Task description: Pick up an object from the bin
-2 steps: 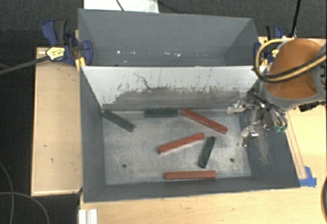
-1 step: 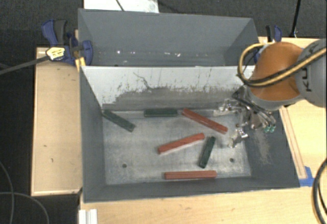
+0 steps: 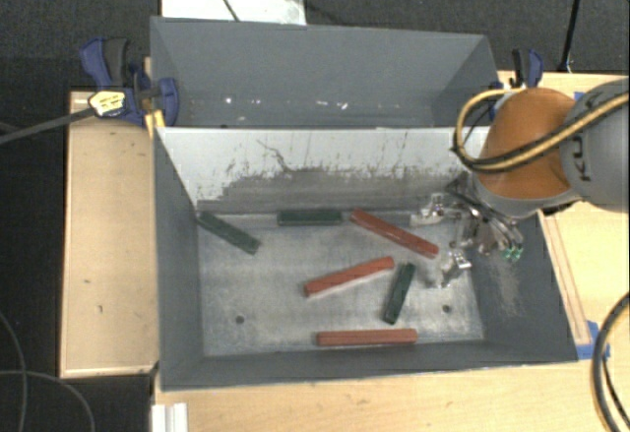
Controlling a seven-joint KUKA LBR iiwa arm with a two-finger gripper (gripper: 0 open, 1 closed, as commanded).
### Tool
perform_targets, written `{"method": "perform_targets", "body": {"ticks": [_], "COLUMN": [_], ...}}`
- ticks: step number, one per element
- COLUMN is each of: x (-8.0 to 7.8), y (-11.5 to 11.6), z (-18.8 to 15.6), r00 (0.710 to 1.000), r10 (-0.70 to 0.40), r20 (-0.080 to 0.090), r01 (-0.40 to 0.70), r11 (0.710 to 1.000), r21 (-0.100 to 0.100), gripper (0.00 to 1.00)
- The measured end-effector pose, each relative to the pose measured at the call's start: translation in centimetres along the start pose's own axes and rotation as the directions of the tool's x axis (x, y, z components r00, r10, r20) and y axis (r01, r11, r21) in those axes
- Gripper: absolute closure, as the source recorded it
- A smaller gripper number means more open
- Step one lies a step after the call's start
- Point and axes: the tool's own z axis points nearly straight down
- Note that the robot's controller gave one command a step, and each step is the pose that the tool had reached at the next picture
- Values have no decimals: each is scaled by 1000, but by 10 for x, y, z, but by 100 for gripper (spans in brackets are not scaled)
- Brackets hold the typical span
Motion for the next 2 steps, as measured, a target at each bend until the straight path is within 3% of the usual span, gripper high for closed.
{"method": "perform_targets", "body": {"ticks": [1, 2], "x": [-17, -17], "y": [65, 65], "z": [3, 3], "r00": [935, 935], "r10": [-354, -354], "r20": [10, 10], "r01": [354, 354], "r11": [935, 935], "r21": [8, 8], "gripper": [100, 100]}}
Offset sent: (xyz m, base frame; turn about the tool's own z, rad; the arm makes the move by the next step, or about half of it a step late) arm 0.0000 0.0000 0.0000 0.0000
